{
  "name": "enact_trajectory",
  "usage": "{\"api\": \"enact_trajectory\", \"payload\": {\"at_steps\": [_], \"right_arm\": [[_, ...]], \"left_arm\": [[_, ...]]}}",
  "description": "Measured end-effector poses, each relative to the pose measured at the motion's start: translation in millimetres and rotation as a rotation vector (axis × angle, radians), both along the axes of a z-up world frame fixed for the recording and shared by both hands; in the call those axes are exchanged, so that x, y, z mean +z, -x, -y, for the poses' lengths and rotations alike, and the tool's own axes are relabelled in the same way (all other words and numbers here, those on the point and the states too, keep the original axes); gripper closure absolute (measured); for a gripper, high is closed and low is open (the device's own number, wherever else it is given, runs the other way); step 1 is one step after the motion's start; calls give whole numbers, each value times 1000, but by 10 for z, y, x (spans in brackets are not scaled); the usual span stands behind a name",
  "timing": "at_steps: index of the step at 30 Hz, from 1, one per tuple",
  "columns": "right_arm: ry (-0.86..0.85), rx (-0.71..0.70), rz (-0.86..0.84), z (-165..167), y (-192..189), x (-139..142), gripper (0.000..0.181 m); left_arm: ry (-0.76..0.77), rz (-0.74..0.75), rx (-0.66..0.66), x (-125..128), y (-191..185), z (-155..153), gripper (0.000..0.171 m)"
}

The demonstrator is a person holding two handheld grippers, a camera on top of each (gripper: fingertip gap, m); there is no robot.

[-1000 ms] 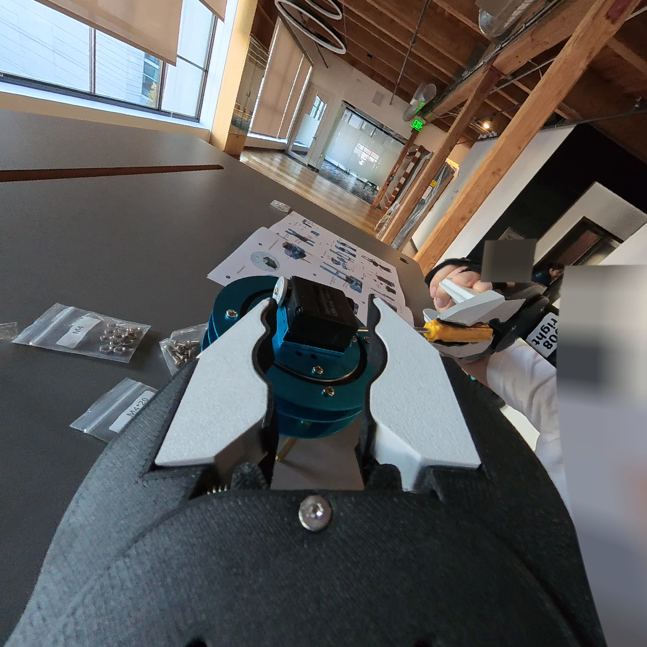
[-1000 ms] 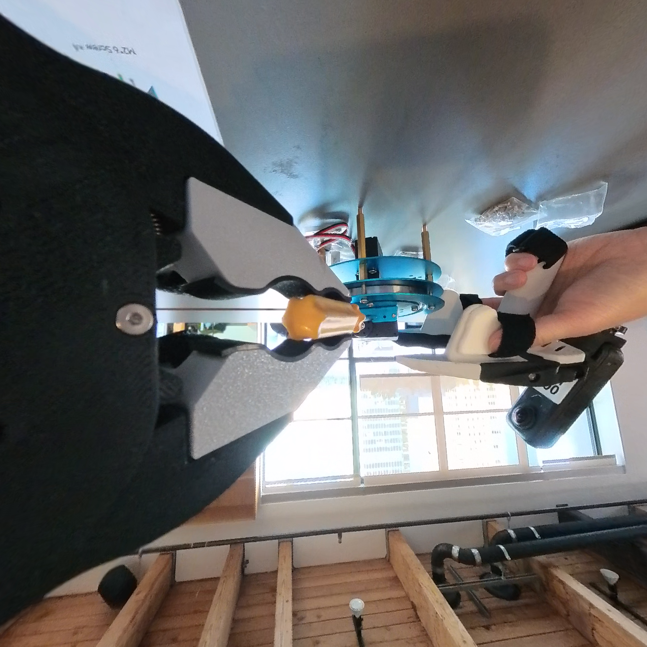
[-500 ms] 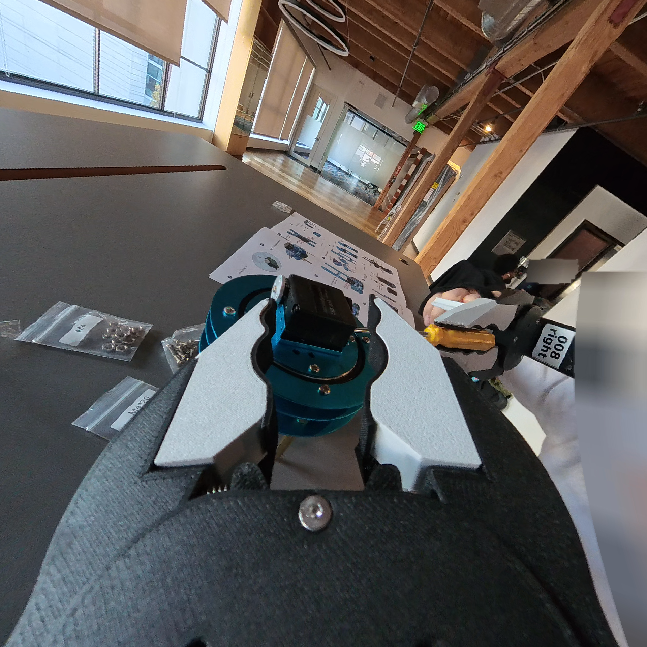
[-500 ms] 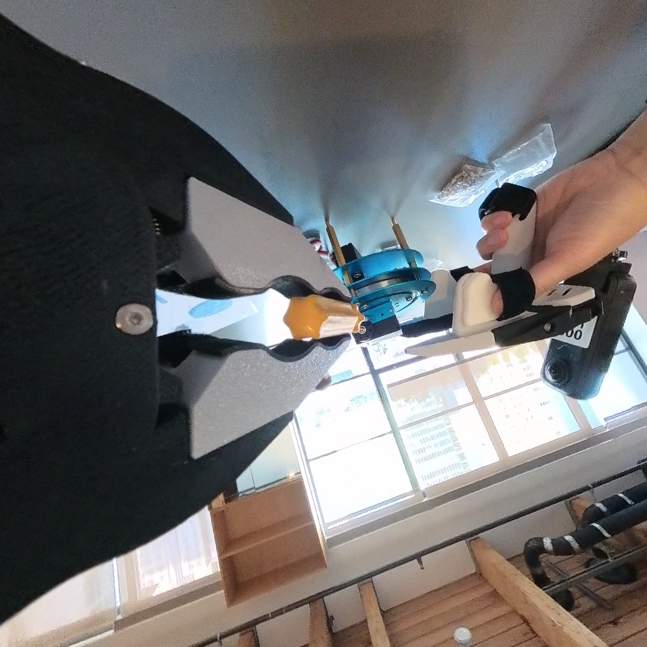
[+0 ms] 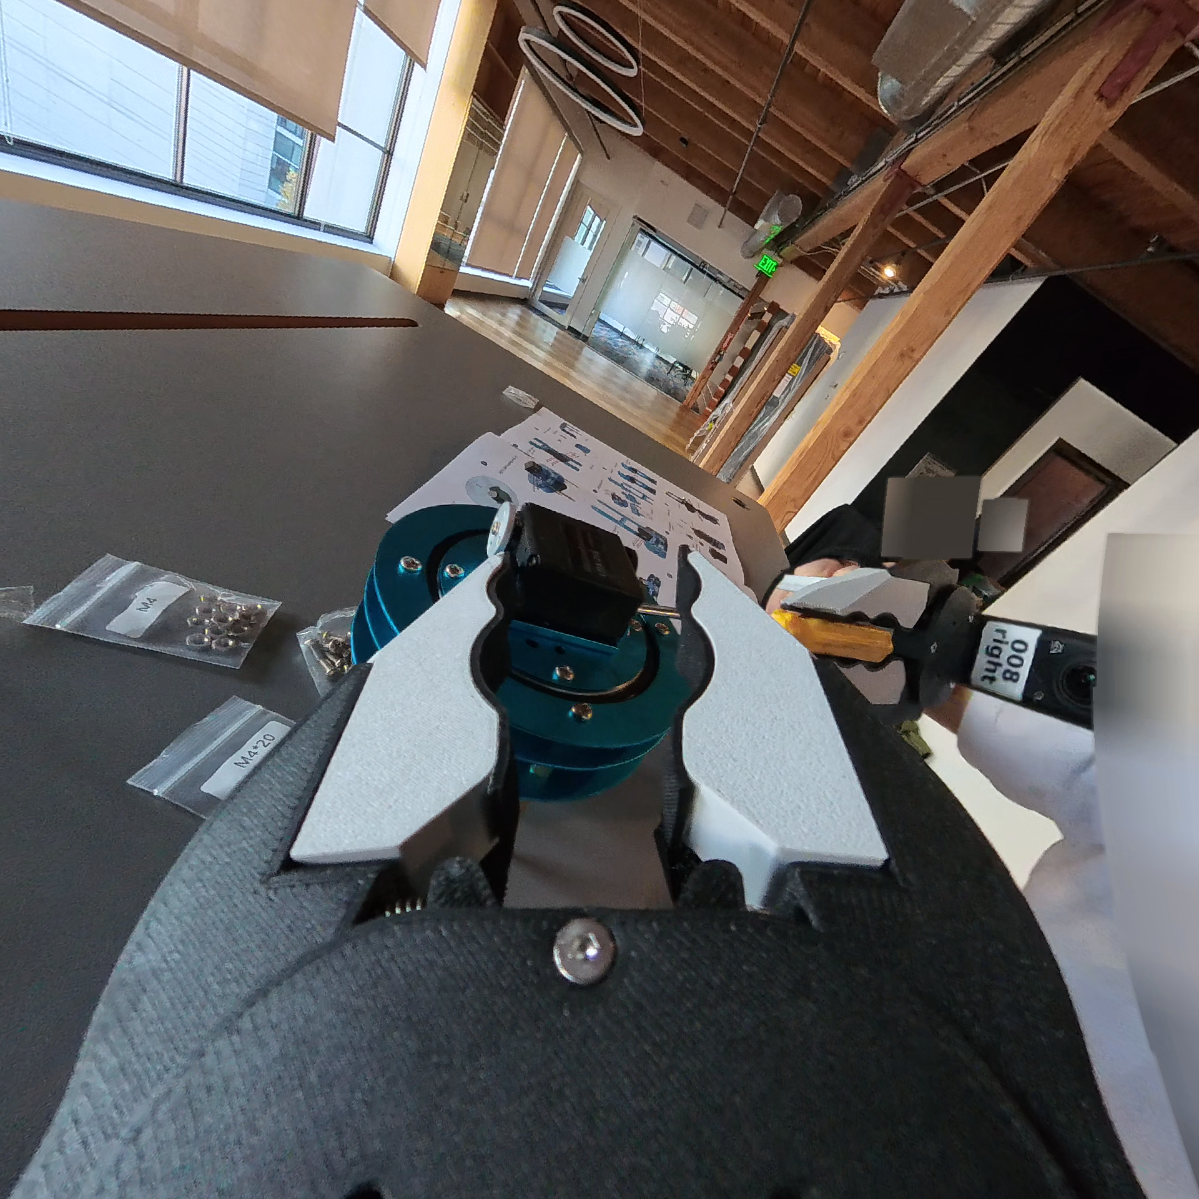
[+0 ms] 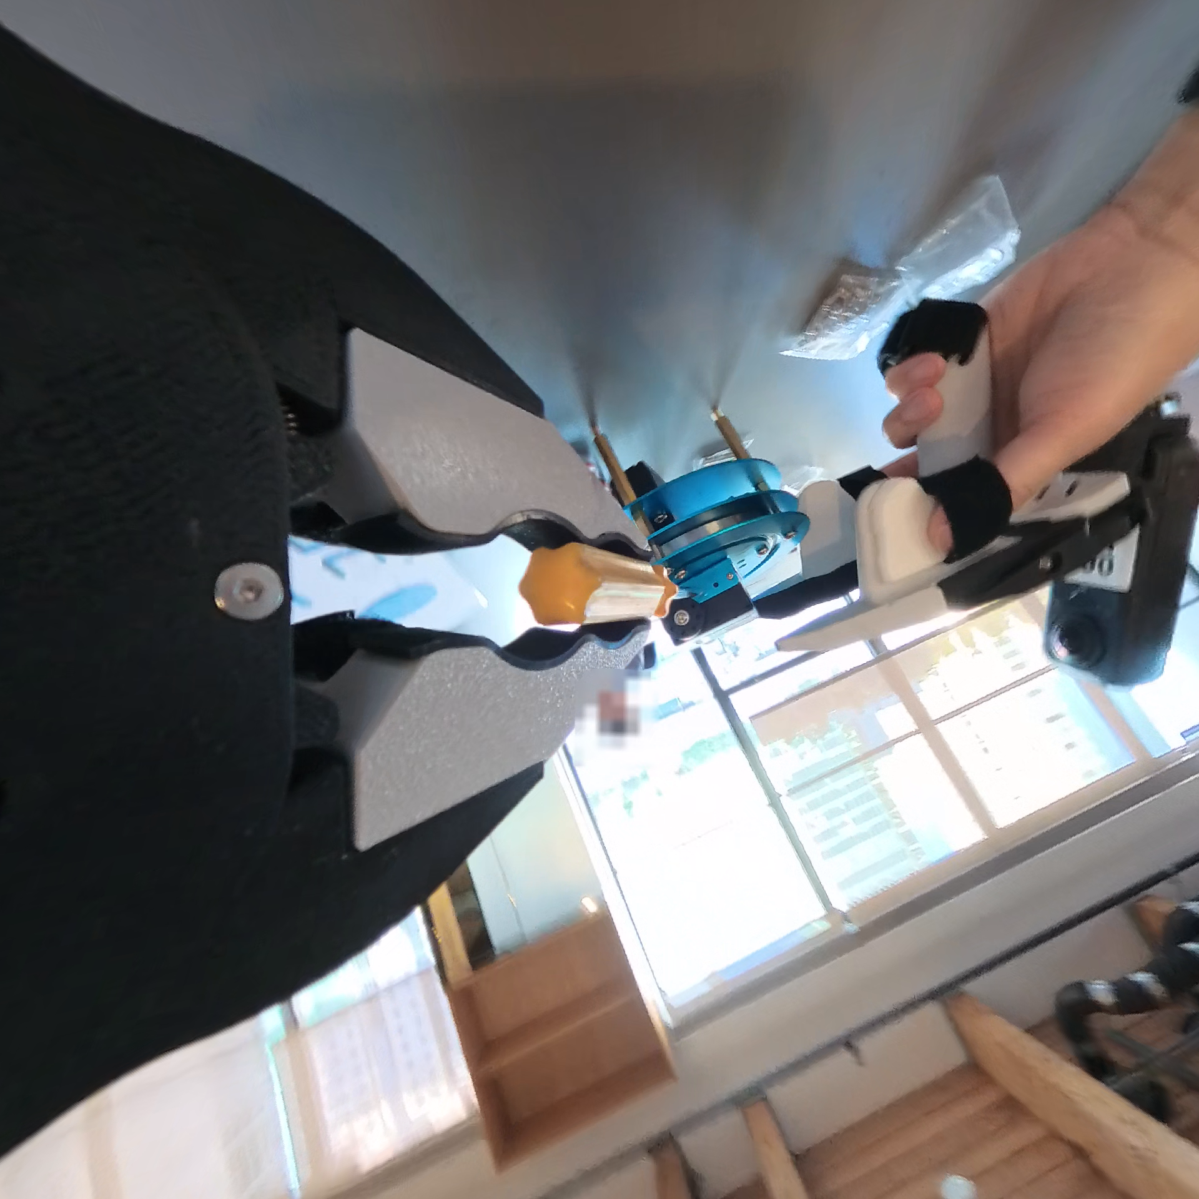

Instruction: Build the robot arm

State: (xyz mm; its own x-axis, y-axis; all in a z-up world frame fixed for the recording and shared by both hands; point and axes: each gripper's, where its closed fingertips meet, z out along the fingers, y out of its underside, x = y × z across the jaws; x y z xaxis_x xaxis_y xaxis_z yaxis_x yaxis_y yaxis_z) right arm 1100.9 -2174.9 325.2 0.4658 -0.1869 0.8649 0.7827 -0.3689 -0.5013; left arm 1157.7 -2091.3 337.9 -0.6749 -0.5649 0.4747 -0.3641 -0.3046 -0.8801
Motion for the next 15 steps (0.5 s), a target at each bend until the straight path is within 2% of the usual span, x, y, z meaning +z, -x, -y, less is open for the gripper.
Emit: {"api": "enact_trajectory", "payload": {"at_steps": [9, 15], "right_arm": [[-43, -11, -82, -2, -38, 5, 165], [-38, -8, -38, -1, -40, 2, 166]], "left_arm": [[41, -7, 11, 17, -10, -21, 123], [37, -4, 13, 27, -11, -15, 116]]}}
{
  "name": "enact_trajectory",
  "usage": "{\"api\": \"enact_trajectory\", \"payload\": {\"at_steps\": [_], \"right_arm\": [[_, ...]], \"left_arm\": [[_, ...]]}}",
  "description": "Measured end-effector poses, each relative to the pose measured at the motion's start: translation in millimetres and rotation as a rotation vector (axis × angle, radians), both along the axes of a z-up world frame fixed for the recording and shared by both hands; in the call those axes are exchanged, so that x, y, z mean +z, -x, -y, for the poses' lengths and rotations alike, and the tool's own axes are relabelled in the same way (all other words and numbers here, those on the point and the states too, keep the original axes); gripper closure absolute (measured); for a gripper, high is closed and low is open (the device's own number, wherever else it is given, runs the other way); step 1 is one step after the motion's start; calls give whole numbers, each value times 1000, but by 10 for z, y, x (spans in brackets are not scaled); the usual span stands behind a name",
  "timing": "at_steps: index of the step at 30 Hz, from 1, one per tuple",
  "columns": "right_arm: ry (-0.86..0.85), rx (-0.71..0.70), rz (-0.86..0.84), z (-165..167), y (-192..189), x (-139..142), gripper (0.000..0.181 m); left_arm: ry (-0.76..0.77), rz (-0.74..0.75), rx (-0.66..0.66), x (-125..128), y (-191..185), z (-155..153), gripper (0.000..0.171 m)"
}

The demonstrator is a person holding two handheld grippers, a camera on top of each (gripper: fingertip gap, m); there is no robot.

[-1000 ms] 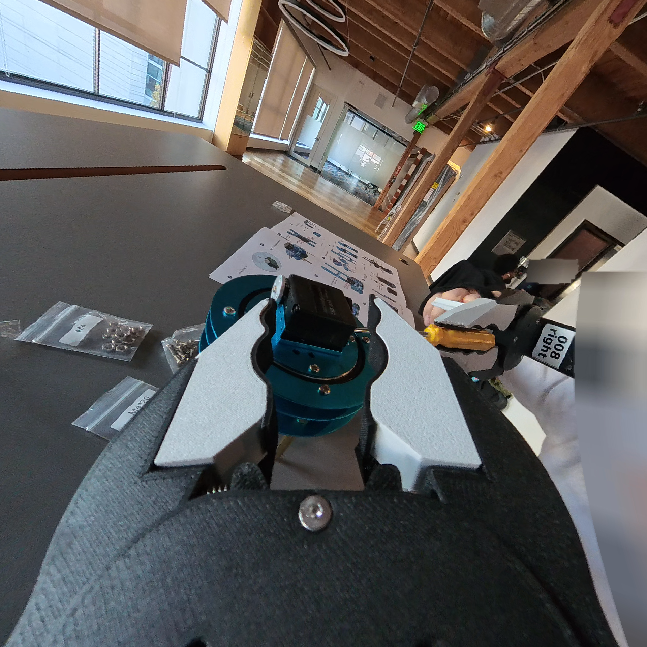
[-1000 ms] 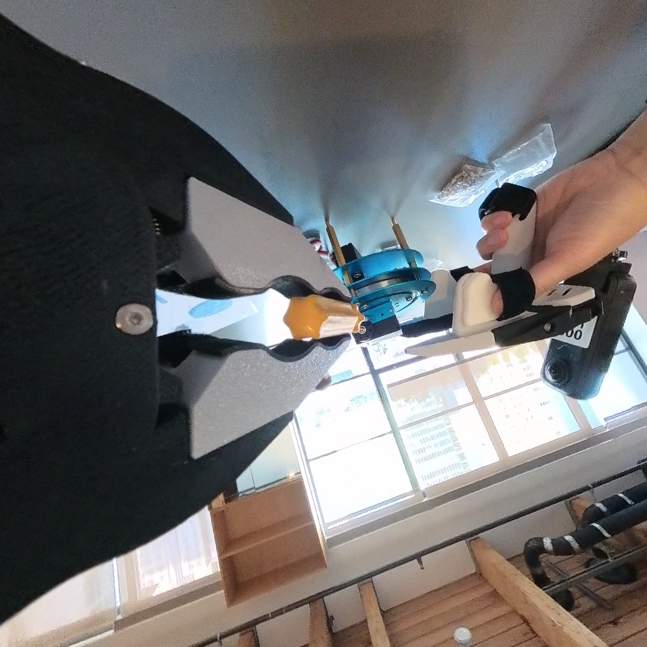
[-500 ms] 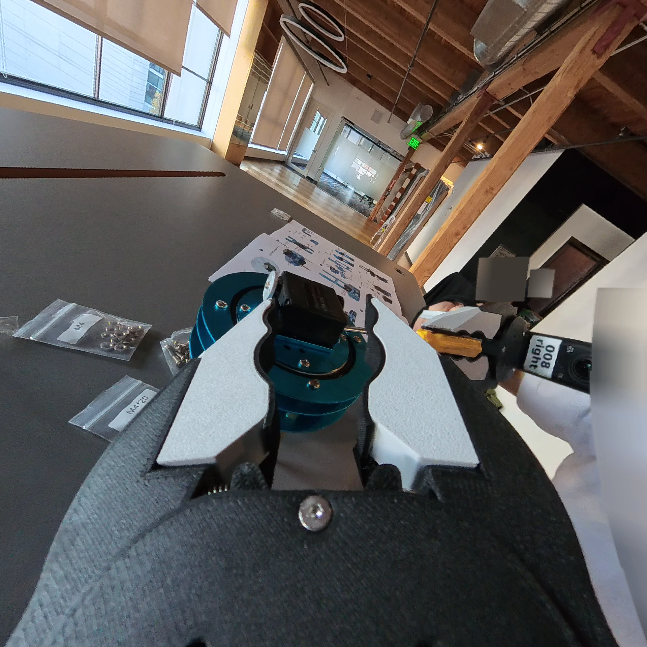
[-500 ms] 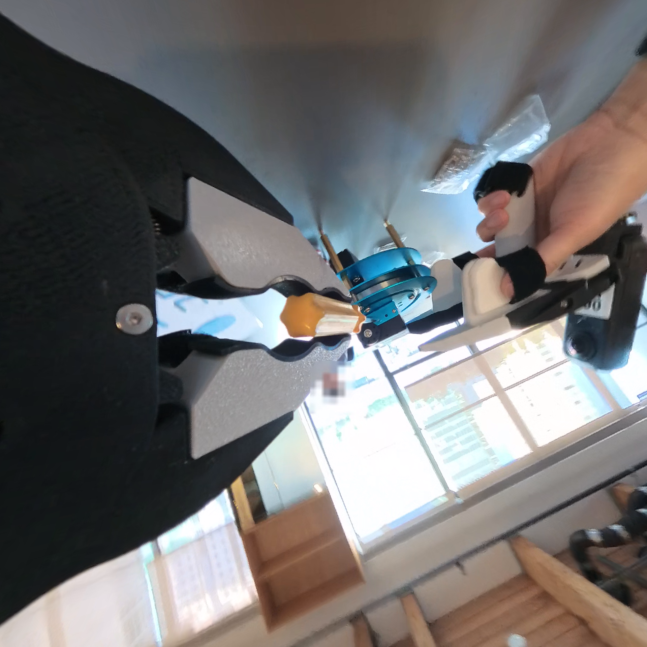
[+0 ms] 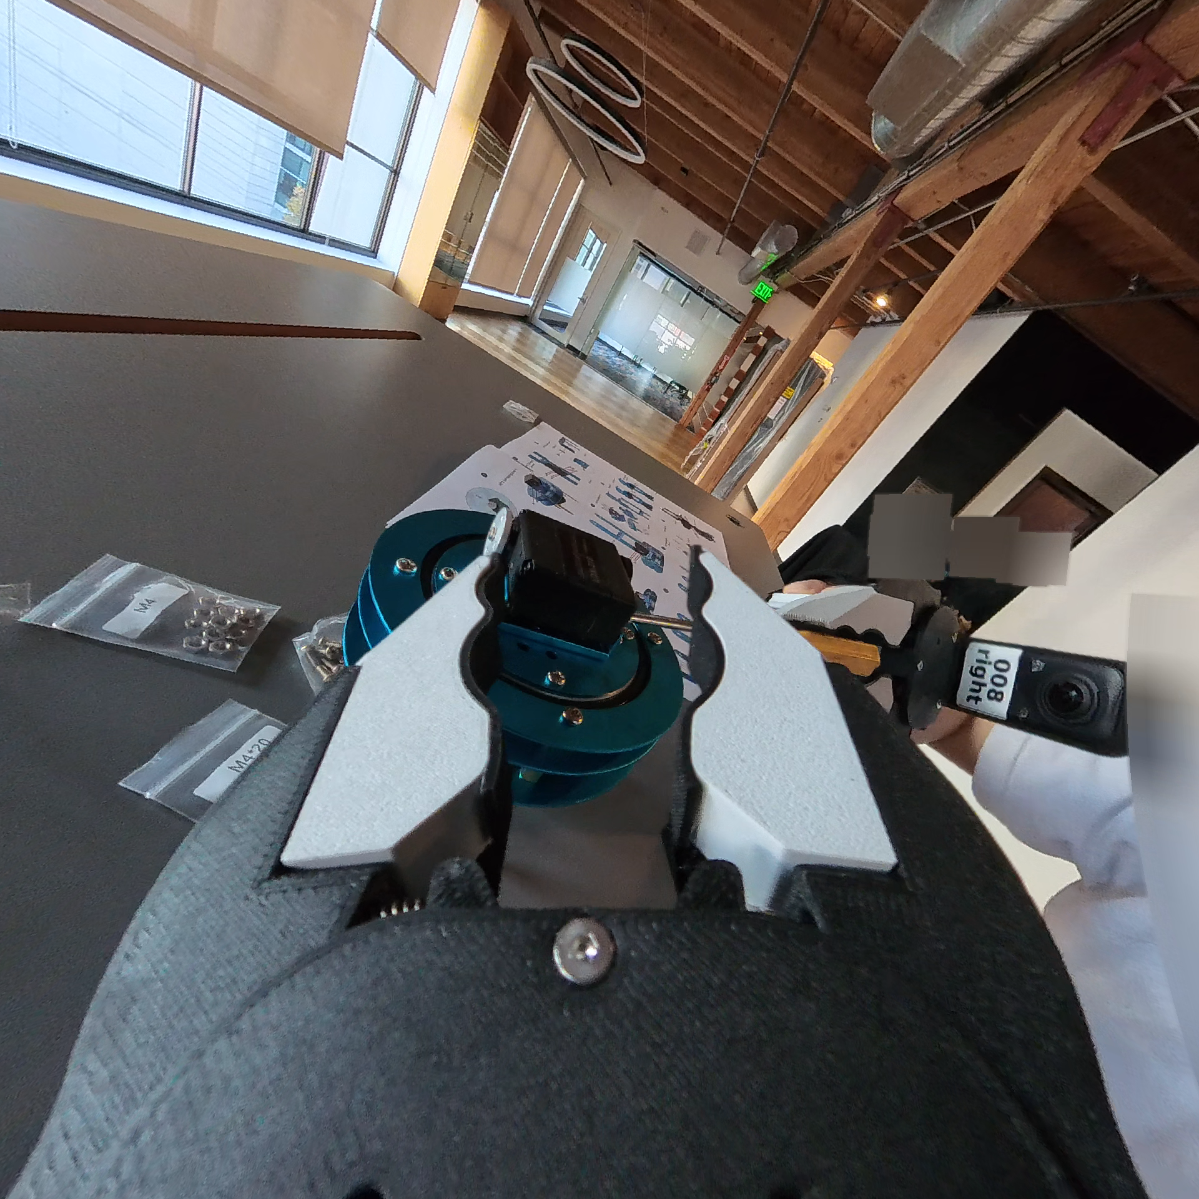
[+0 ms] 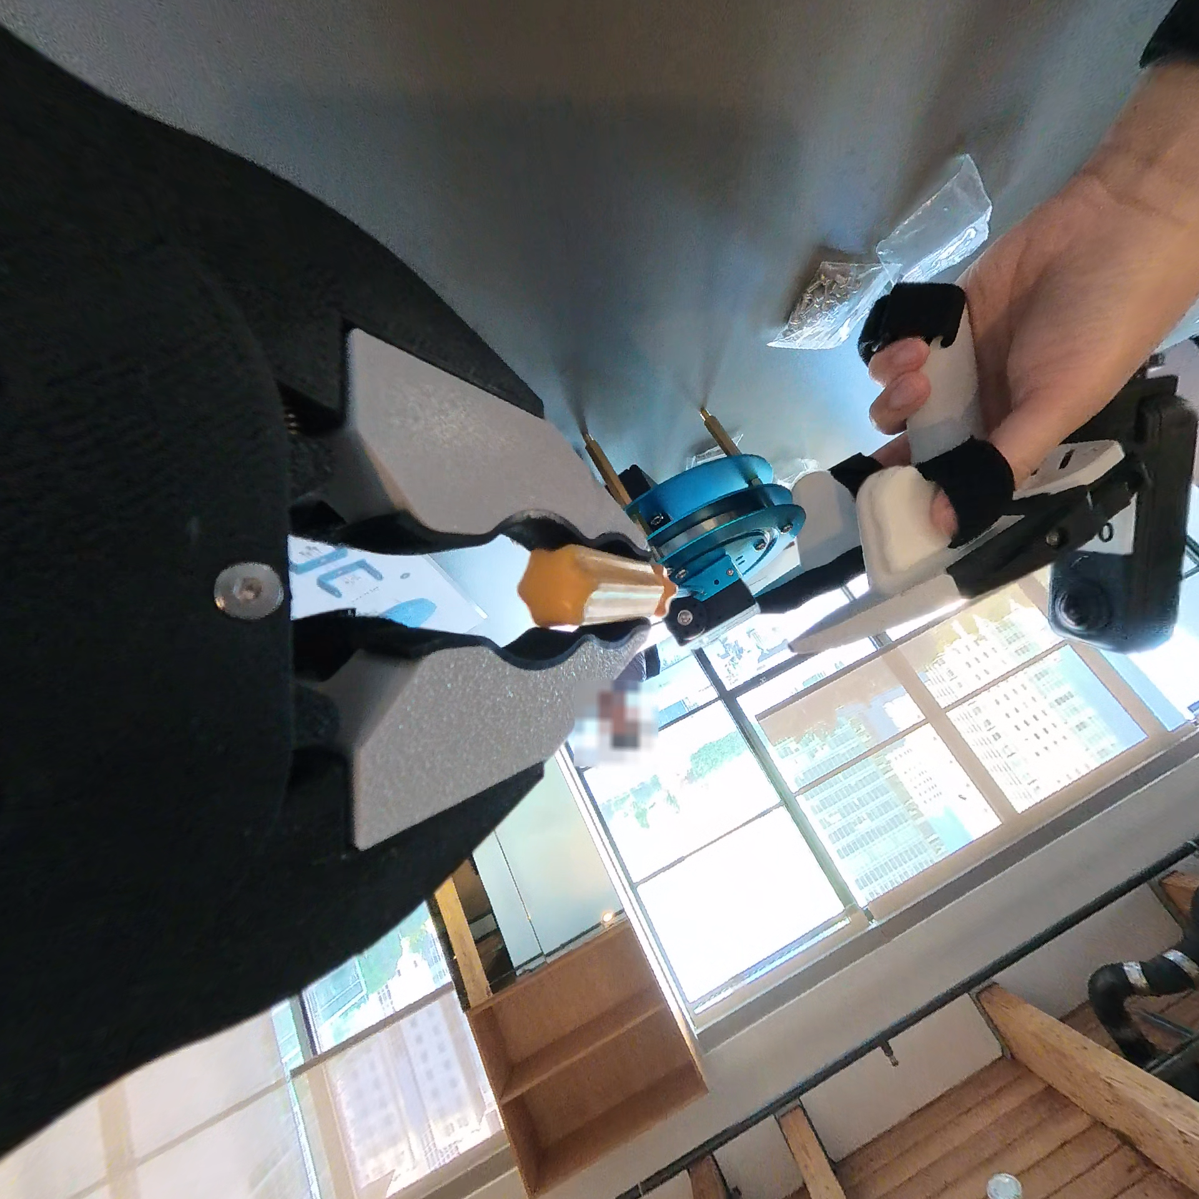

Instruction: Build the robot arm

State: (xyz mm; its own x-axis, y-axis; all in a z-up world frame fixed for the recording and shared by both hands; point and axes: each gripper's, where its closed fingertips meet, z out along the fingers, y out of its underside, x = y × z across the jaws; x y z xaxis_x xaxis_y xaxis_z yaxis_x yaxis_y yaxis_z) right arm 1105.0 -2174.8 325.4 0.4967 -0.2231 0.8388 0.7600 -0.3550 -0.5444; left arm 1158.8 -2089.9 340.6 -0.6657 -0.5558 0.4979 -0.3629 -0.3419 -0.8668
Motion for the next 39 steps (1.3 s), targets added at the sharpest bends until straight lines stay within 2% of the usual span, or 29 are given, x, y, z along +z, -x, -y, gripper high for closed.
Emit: {"api": "enact_trajectory", "payload": {"at_steps": [7, 10, 12, 15, 17, 20, 23, 24, 27, 32, 35, 36, 39], "right_arm": [[-30, 17, 30, 55, 17, 84, 166], [-51, 73, 52, 125, 171, 163, 165], [-110, 91, 38, 255, 277, 304, 166], [-216, 97, -28, 506, 312, 473, 166], [-264, 77, -66, 629, 179, 493, 167], [-299, 22, -181, 721, -76, 502, 166], [-350, 31, -257, 785, -149, 537, 165], [-363, 27, -268, 801, -175, 549, 165], [-400, -1, -304, 845, -270, 573, 165], [-428, -121, -222, 991, -368, 653, 166], [-456, -203, -214, 1114, -247, 676, 166], [-473, -229, -228, 1151, -180, 671, 166], [-486, -278, -255, 1167, 45, 633, 166]], "left_arm": [[15, 44, 18, 123, 30, -99, 111], [-108, 45, 77, 19, 3, -254, 109], [-279, 78, 99, -74, 35, -326, 112], [-568, 206, 124, -113, 126, -329, 113], [-703, 294, 116, -65, 206, -229, 119], [-806, 416, 110, 104, 383, -12, 129], [-1011, 452, 135, 31, 539, 94, 140], [-1096, 468, 151, -37, 566, 119, 141], [-1377, 535, 319, -124, 497, 33, 142], [-1416, 590, 252, -326, 488, 228, 148], [-1491, 685, 199, -405, 479, 262, 162], [-1490, 705, 181, -424, 477, 286, 162], [-1472, 751, 189, -390, 485, 282, 142]]}}
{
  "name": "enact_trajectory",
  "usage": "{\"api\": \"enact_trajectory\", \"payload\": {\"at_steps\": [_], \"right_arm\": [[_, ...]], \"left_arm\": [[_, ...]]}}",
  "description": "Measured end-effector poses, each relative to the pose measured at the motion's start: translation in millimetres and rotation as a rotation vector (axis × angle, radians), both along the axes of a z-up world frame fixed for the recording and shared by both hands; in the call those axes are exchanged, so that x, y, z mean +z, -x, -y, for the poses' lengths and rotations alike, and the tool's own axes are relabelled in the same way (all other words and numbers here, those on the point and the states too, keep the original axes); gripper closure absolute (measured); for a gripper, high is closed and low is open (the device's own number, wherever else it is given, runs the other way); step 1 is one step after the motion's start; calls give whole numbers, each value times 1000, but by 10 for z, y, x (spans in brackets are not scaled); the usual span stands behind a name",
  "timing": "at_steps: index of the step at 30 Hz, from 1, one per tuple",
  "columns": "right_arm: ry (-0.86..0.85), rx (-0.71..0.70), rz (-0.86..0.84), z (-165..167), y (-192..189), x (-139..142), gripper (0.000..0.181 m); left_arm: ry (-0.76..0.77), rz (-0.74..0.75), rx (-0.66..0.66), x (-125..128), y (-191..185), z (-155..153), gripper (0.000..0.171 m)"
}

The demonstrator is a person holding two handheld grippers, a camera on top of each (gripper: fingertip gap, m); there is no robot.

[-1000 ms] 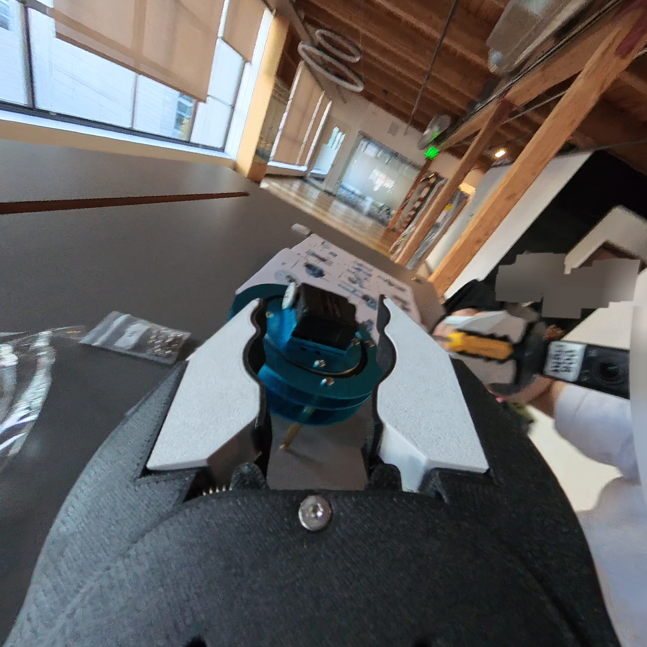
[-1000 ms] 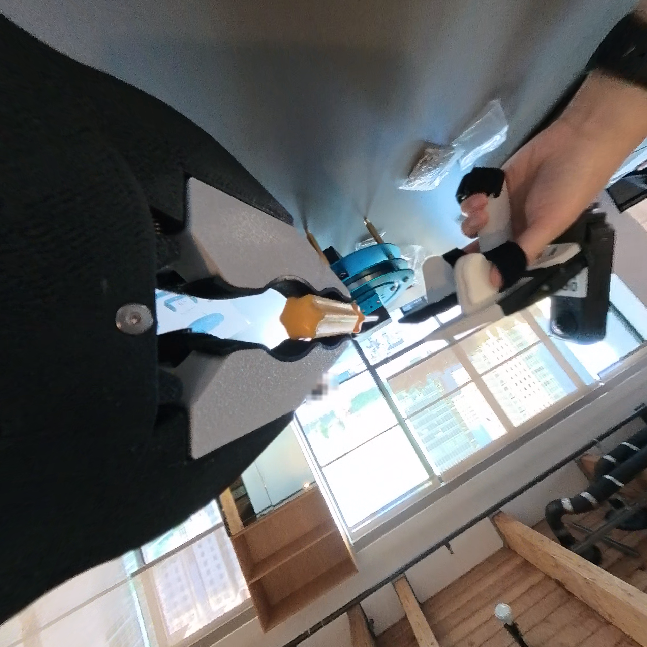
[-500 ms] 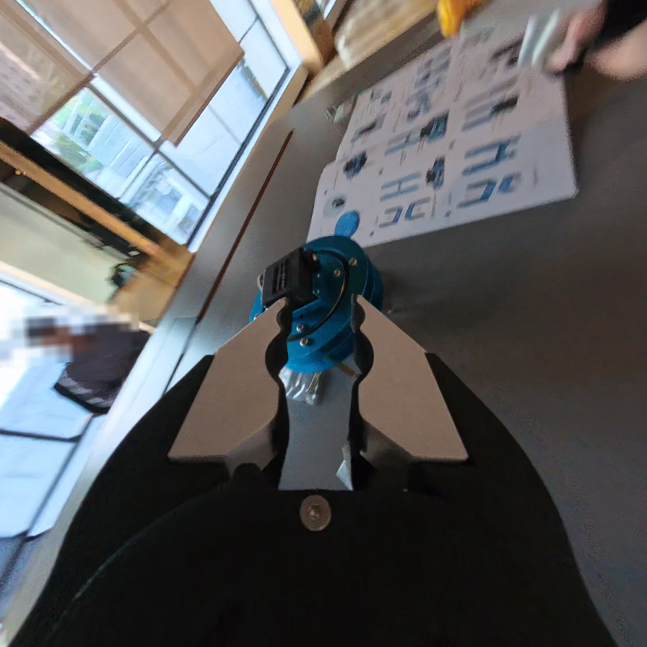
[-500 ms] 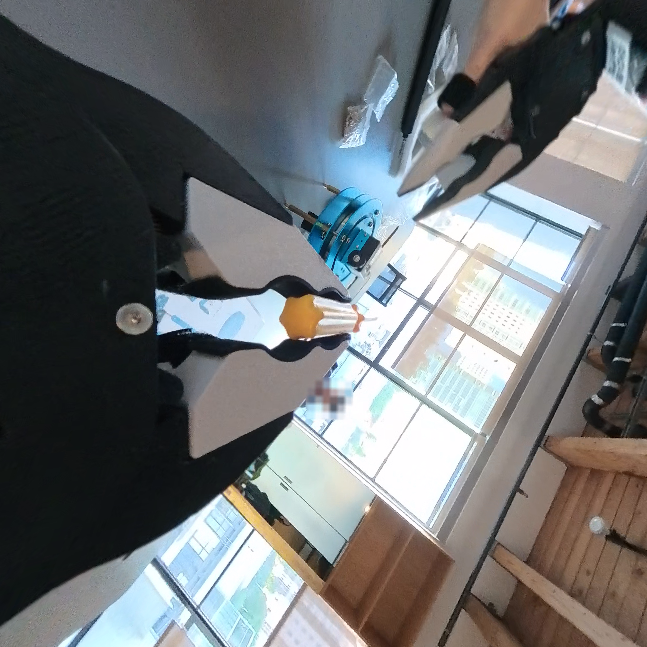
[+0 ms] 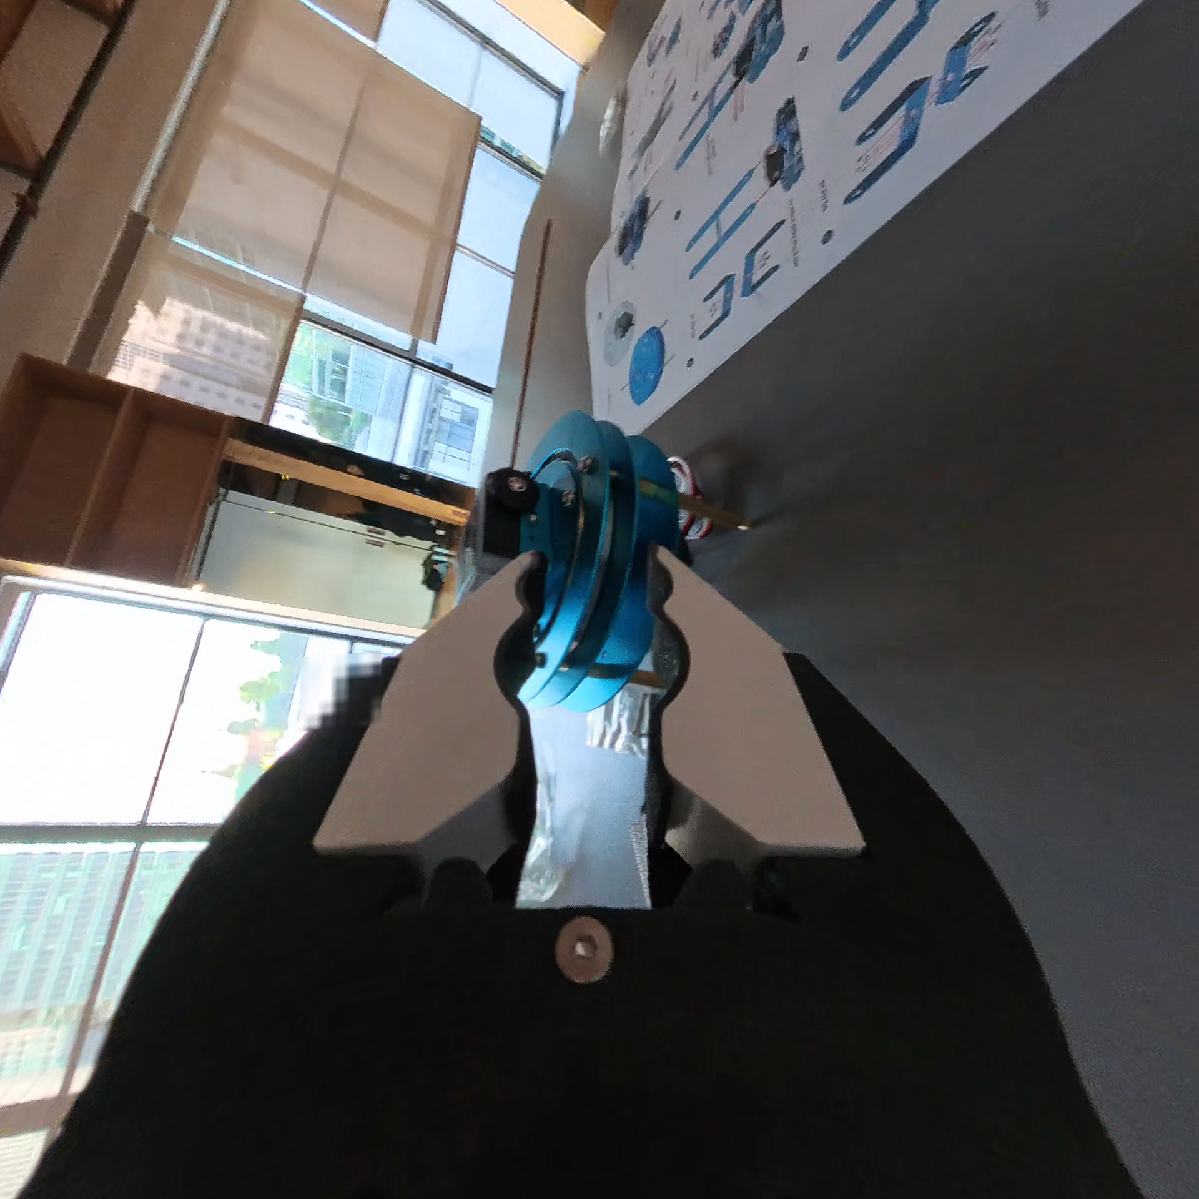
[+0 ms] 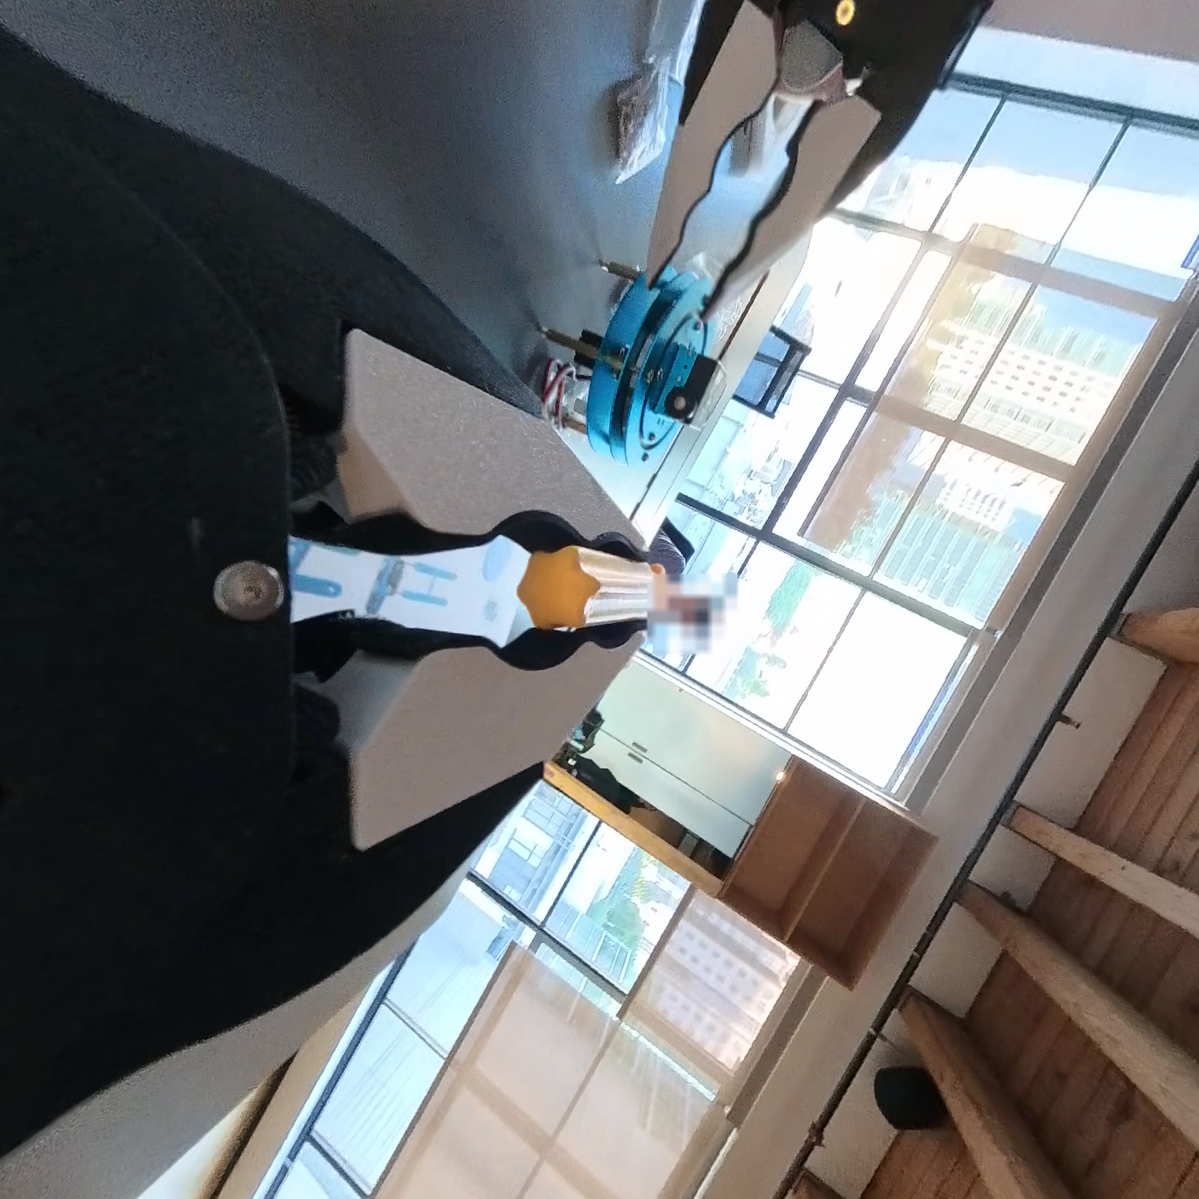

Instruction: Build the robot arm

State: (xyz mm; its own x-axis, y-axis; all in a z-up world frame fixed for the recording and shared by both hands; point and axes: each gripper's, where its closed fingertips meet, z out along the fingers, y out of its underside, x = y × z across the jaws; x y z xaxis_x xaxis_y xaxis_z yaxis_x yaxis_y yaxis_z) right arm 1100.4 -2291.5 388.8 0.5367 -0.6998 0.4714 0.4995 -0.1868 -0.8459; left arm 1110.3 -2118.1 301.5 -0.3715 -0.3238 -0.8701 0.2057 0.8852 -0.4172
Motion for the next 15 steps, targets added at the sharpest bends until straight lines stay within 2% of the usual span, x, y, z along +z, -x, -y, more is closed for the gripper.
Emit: {"api": "enact_trajectory", "payload": {"at_steps": [2, 3, 4, 6, 7, 8, 10, 11, 12, 15], "right_arm": [[30, -3, -55, -85, 73, -78, 166], [49, 1, -76, -134, 90, -108, 166], [63, 3, -84, -173, 101, -121, 166], [86, -36, -85, -185, 42, -125, 165], [95, -80, -77, -159, -27, -117, 165], [98, -110, -67, -144, -94, -99, 165], [95, -118, -87, -177, -210, -78, 165], [93, -115, -88, -205, -252, -53, 165], [87, -112, -78, -231, -280, -15, 166], [87, -101, -53, -324, -324, 67, 166]], "left_arm": [[79, 32, 7, 145, 47, -131, 144], [200, -11, 14, 226, 71, -231, 148], [371, -120, 21, 276, 76, -329, 147], [720, -383, 62, 359, -33, -572, 130], [876, -512, 106, 364, -153, -726, 127], [1028, -648, 135, 347, -279, -851, 127], [1313, -914, 71, 346, -452, -912, 136], [1404, -1039, 80, 267, -526, -938, 145], [1482, -1114, 78, 208, -587, -953, 146], [1705, -1213, 35, 176, -638, -932, 136]]}}
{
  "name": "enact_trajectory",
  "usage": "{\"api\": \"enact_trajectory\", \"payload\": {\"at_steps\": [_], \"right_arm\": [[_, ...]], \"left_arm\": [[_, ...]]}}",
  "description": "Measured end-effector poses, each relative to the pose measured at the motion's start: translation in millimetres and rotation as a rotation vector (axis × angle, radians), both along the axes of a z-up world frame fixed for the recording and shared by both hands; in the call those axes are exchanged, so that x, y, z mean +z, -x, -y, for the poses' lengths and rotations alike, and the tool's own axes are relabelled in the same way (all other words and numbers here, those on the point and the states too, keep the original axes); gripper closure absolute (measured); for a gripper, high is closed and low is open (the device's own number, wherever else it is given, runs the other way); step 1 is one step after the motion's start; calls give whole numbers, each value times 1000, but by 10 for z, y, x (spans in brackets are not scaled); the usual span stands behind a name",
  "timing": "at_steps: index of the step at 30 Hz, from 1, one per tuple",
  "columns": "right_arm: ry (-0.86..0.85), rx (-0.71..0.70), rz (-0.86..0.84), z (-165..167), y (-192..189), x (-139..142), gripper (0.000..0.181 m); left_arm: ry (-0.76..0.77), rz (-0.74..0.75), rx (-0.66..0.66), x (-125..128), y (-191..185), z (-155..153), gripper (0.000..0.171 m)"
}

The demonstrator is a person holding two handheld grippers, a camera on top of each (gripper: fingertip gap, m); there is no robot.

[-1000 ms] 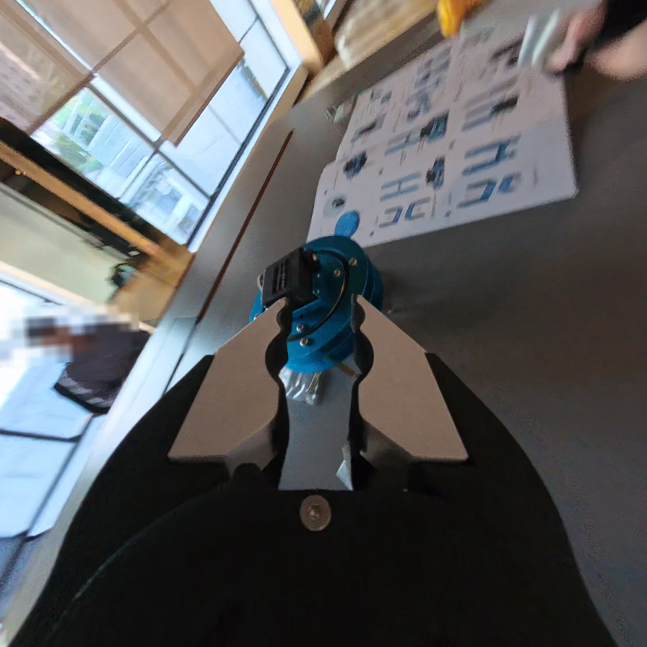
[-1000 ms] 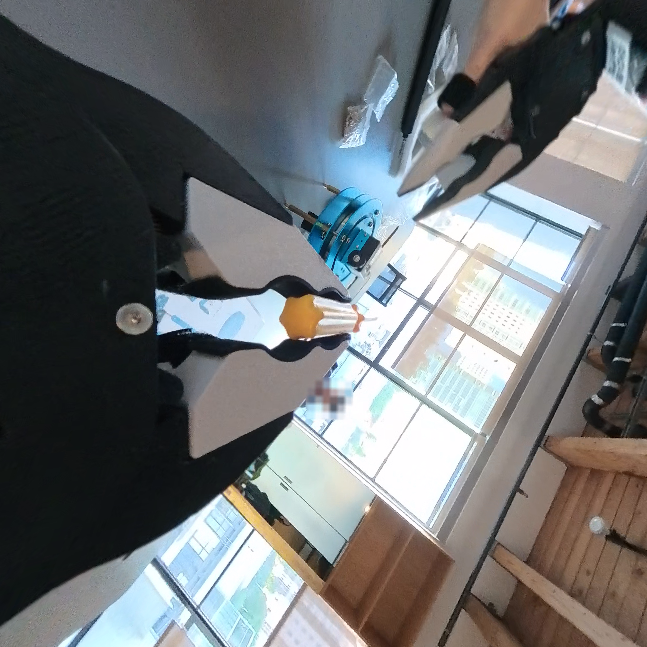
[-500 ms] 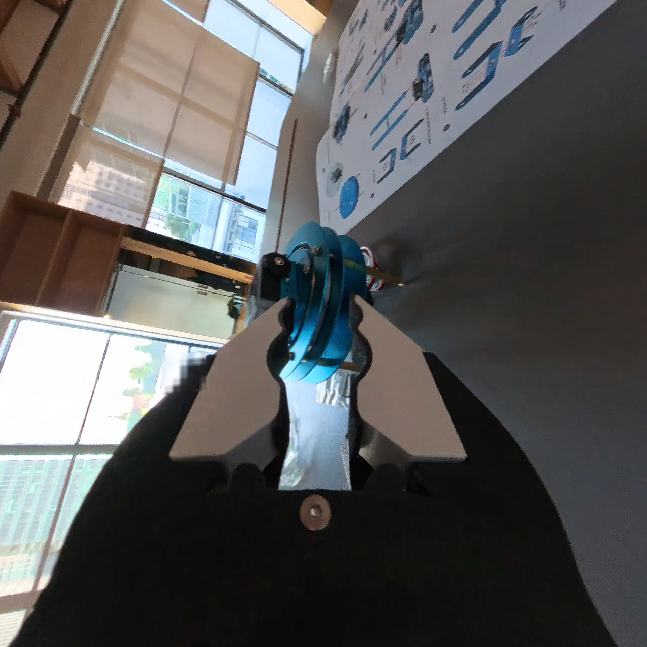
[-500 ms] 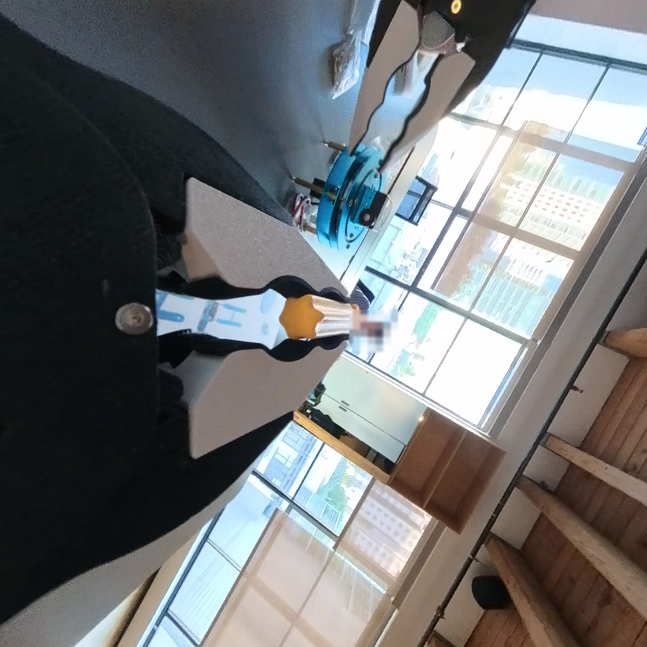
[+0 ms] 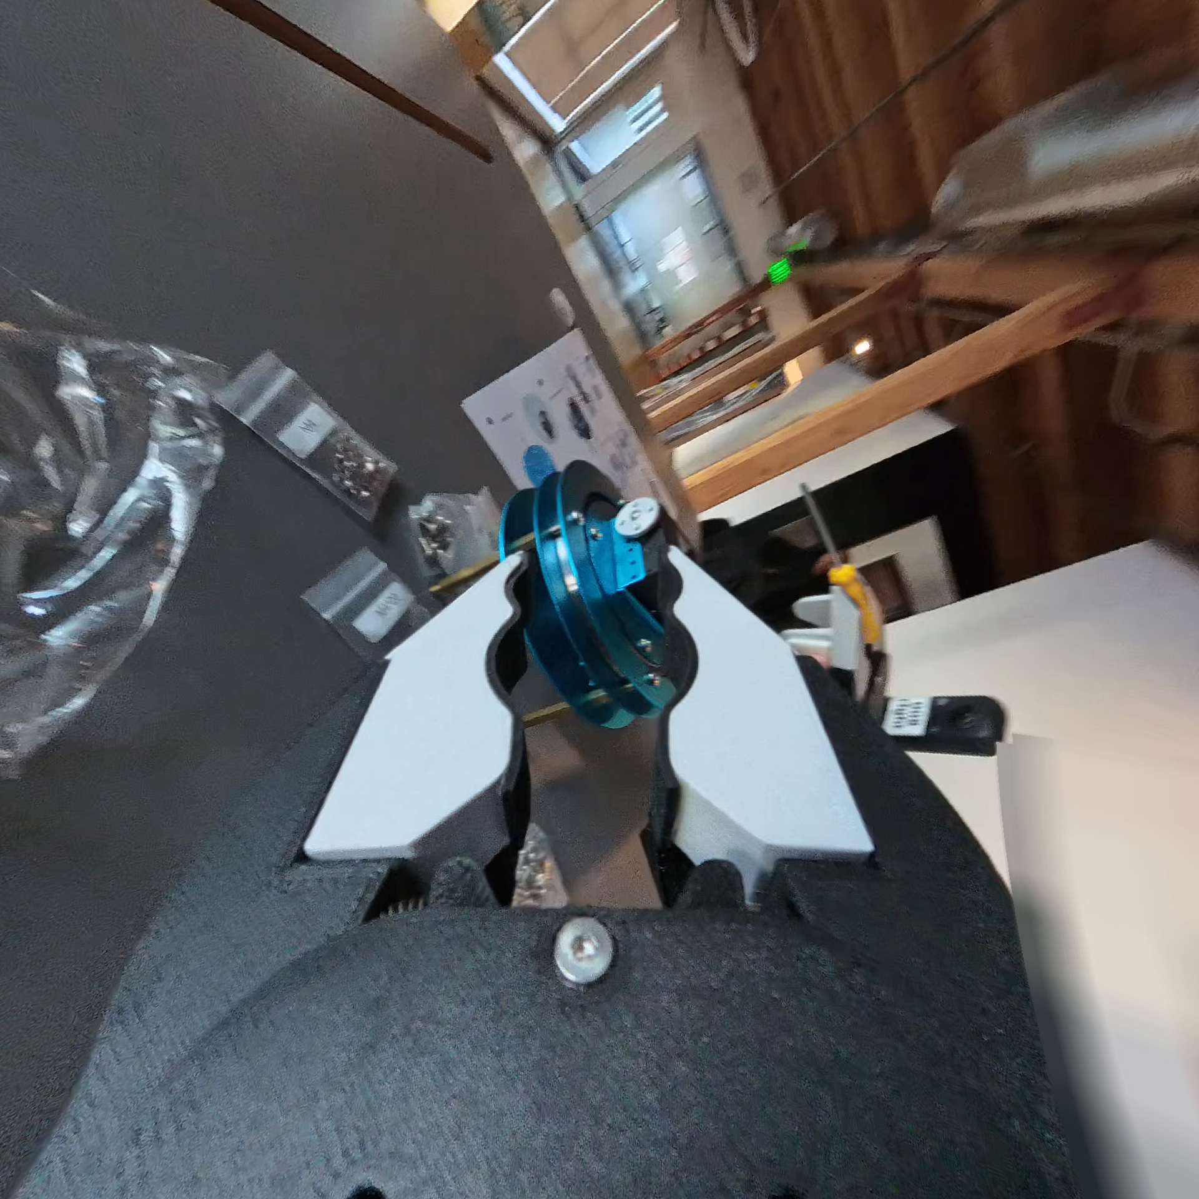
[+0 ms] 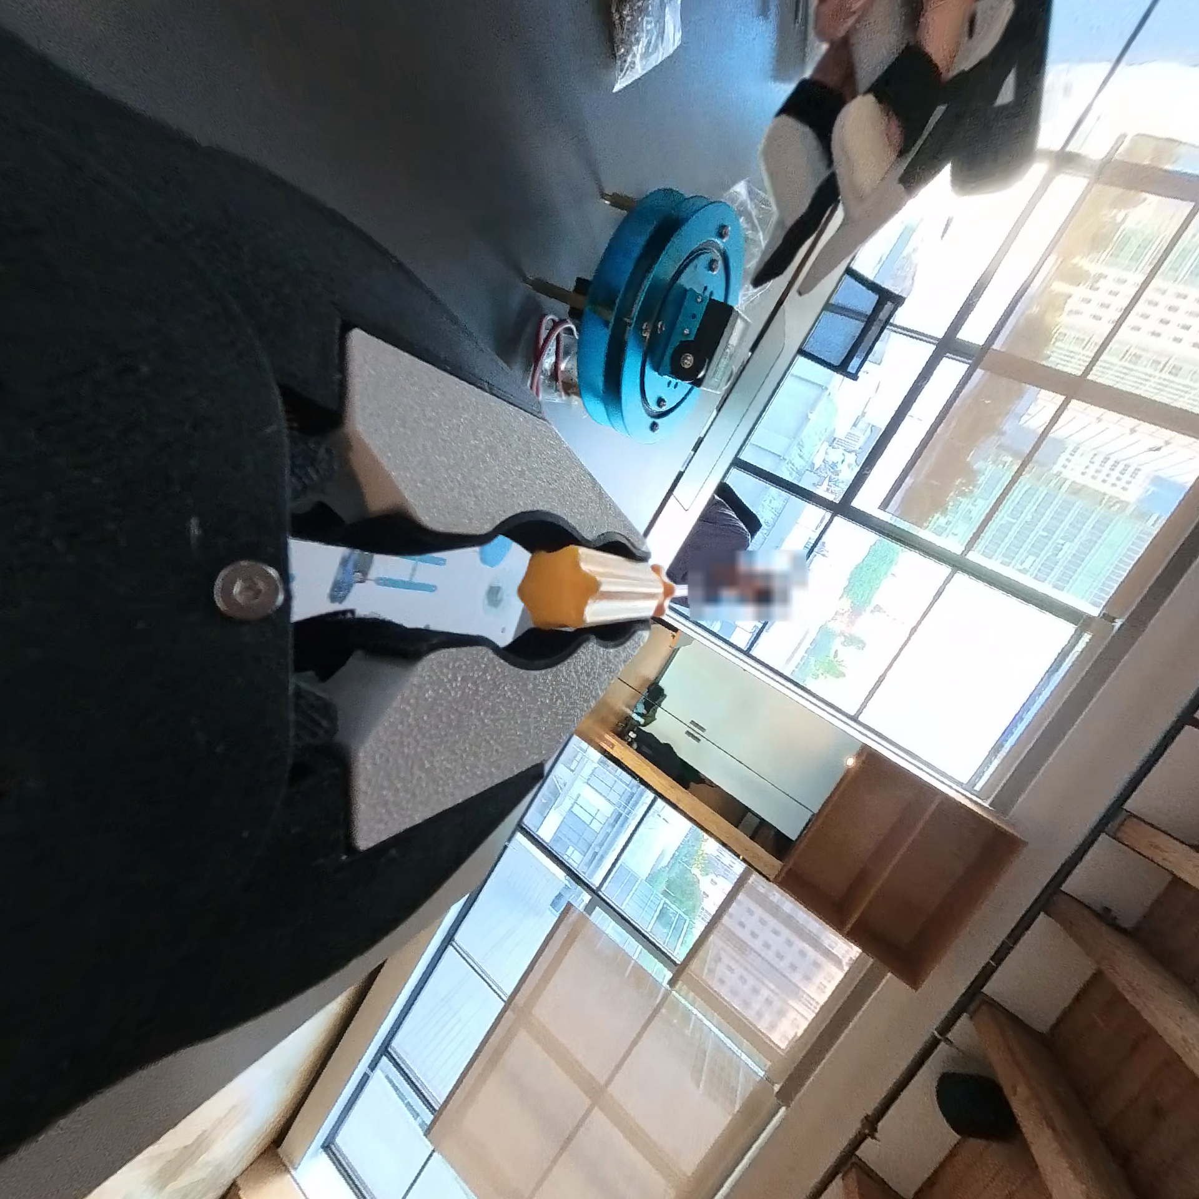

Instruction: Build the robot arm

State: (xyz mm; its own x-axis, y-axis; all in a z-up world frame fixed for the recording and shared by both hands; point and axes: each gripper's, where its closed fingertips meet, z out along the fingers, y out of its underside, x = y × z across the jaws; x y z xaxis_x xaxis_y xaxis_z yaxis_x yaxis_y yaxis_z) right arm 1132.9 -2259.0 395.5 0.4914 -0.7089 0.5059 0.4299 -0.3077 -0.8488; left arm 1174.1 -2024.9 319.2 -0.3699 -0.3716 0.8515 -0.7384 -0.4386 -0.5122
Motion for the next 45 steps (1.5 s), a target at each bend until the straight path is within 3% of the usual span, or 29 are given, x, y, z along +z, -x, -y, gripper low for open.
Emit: {"api": "enact_trajectory", "payload": {"at_steps": [4, 8, 18, 29, 45], "right_arm": [[14, 28, 9, -91, -16, 11, 166], [13, 39, 24, -84, -3, 42, 165], [-15, 45, 44, 53, 80, 153, 166], [-19, 44, 34, 157, 265, 116, 165], [-46, 35, 40, 406, 921, 18, 165]], "left_arm": [[-51, -119, -21, -252, 90, 76, 118], [10, -200, -22, -349, 135, 140, 105], [291, -215, -136, -305, 196, 382, 139], [345, -253, -188, -302, 261, 480, 141], [323, -334, -350, -305, 907, 1120, 141]]}}
